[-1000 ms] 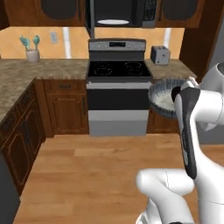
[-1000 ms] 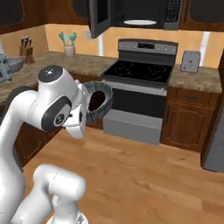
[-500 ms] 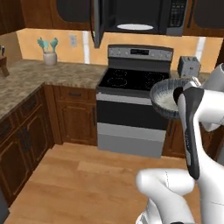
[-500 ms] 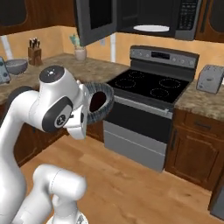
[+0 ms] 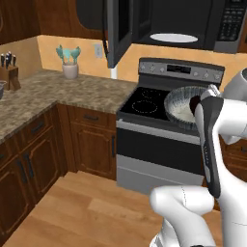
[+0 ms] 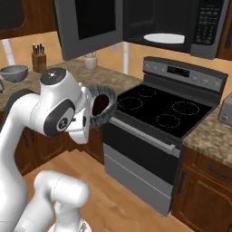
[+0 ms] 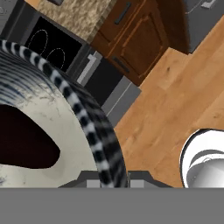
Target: Pick the avocado from the sink and place it in the bowl. Then pick the bowl and place it in the microwave. Then close the microwave door and press the start button.
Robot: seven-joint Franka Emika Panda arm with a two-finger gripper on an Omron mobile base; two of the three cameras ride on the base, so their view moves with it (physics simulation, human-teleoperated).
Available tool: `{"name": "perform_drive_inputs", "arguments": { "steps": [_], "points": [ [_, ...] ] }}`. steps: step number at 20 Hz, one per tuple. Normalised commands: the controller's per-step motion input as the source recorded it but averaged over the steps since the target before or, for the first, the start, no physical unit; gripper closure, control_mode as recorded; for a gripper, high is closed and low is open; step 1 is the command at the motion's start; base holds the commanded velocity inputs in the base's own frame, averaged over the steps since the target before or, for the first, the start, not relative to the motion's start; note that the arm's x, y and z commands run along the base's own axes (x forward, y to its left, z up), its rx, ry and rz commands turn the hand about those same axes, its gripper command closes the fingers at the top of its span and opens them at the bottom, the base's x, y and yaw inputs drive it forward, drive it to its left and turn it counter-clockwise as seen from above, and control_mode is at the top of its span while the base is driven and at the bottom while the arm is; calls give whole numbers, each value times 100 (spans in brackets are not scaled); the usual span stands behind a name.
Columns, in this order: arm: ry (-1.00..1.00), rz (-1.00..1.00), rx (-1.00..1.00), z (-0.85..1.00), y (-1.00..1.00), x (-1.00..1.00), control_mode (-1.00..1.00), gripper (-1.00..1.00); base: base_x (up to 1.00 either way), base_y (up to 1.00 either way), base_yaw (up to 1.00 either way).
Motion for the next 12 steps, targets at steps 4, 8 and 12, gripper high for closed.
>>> {"name": "perform_drive_inputs", "arguments": {
  "steps": [4, 8, 12],
  "points": [
    [0, 0, 0, 0, 0, 0, 100, 100, 97, -56, 23],
    [0, 0, 0, 0, 0, 0, 100, 100, 76, -21, 21],
    [0, 0, 0, 0, 0, 0, 100, 100, 79, -21, 23]
  ]
}}
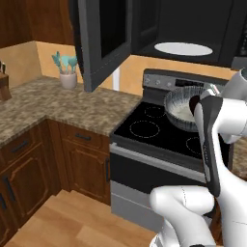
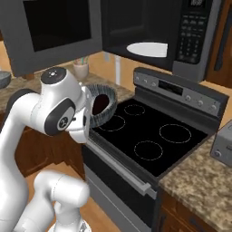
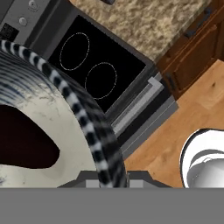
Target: Pick the avocado from the sink and place it in the bowl. Then pick the bowl and place it in the microwave. Then close the microwave door and press the start button.
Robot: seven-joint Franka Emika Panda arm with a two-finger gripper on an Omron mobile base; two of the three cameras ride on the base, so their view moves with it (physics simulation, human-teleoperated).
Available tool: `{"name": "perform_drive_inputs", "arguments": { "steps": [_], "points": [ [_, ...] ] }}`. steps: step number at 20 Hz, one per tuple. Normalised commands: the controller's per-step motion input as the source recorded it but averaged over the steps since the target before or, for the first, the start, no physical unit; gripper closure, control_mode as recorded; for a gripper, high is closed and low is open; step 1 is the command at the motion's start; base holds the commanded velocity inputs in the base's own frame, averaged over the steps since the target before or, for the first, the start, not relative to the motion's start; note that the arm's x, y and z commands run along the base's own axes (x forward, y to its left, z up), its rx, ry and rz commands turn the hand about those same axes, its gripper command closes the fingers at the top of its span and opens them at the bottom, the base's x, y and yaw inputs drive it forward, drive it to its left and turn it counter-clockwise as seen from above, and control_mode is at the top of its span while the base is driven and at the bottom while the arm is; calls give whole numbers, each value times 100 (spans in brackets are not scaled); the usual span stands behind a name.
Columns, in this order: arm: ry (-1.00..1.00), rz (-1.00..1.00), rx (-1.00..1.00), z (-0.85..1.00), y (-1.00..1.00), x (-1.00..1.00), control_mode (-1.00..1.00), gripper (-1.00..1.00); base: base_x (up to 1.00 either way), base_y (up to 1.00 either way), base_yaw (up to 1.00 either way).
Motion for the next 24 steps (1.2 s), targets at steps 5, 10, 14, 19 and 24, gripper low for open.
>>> {"name": "perform_drive_inputs", "arguments": {
  "steps": [5, 10, 14, 19, 24],
  "points": [
    [0, 0, 0, 0, 0, 0, 100, 100, 78, -8, 25],
    [0, 0, 0, 0, 0, 0, 100, 100, 72, -9, 28],
    [0, 0, 0, 0, 0, 0, 100, 100, 10, -27, 17],
    [0, 0, 0, 0, 0, 0, 100, 100, 0, -12, -19],
    [0, 0, 0, 0, 0, 0, 100, 100, 0, -3, -49]
  ]
}}
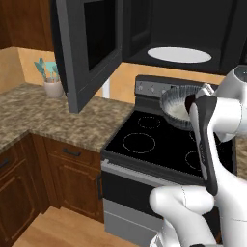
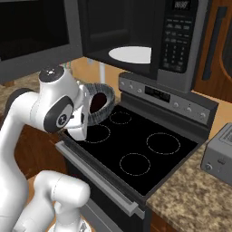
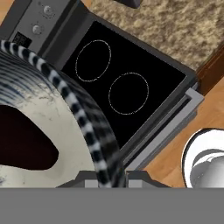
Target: Pick the avocado from the sink and place it in the bowl. Then pick the bowl and place it in the microwave. Then close the microwave door and press the start button.
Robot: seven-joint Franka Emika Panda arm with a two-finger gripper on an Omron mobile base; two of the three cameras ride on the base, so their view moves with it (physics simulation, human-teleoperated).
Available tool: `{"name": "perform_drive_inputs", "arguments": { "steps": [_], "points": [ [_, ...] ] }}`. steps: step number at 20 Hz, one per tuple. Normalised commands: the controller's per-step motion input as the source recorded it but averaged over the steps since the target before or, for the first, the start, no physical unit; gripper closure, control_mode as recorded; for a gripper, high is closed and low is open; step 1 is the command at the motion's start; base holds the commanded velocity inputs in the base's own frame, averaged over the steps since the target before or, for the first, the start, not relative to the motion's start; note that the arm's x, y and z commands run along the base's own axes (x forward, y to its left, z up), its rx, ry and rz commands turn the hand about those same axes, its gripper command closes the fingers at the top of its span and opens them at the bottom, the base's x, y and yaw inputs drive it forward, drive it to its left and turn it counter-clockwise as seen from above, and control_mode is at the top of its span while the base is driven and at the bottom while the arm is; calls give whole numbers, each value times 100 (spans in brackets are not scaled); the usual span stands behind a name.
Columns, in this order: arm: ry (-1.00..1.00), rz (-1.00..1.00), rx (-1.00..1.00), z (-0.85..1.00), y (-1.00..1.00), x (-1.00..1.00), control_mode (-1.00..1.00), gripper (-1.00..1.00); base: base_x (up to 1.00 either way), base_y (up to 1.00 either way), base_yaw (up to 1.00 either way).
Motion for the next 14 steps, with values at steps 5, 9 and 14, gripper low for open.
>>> {"name": "perform_drive_inputs", "arguments": {
  "steps": [5, 9, 14],
  "points": [
    [-7, -14, 0, 6, -1, 0, -100, 100, 0, 0, -16],
    [-19, -7, 3, 43, 0, 0, -100, 100, 0, 0, 0],
    [-14, 0, 13, 49, -1, 4, -100, 100, 0, 0, 0]
  ]
}}
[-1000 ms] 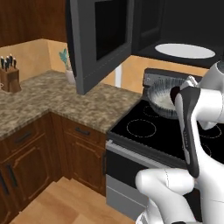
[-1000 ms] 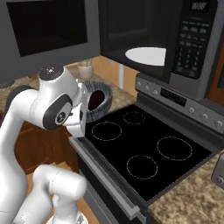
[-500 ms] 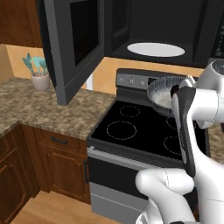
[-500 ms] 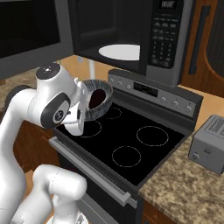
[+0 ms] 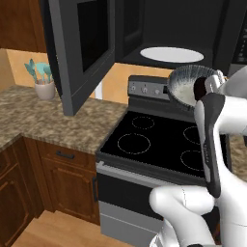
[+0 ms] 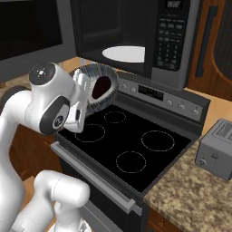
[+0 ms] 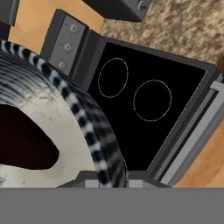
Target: Pick the avocado from the sink and place it in the bowl. Then pick the bowl and place it in the microwave. Then close the microwave door and press the start button.
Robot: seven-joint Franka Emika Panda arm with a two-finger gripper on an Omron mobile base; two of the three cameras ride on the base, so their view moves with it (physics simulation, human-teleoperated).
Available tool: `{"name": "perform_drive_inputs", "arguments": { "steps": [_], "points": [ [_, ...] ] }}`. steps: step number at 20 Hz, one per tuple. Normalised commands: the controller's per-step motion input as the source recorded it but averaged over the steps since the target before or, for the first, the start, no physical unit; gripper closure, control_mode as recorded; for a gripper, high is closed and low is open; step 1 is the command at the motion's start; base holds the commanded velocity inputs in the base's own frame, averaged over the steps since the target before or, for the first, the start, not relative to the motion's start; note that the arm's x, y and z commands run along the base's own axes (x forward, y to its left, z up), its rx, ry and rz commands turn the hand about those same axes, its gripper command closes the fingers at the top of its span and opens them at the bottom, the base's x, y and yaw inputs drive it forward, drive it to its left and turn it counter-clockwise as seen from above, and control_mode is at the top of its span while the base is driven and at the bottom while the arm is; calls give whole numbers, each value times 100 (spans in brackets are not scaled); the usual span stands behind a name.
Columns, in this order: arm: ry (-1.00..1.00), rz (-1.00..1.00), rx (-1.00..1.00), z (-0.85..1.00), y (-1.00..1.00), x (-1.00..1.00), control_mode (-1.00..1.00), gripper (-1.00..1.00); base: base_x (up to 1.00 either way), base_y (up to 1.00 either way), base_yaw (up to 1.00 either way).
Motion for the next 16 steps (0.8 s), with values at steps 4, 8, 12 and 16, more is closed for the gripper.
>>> {"name": "perform_drive_inputs", "arguments": {
  "steps": [4, 8, 12, 16],
  "points": [
    [-7, 0, 5, 47, 0, 20, -100, 100, 0, 0, 0],
    [-2, 0, 3, 43, 0, 24, -100, 100, 0, 0, 0],
    [0, 0, 6, 24, 0, 15, -100, 100, 0, 0, 0],
    [0, -1, 5, 7, 0, 13, -100, 100, 0, 0, 0]
  ]
}}
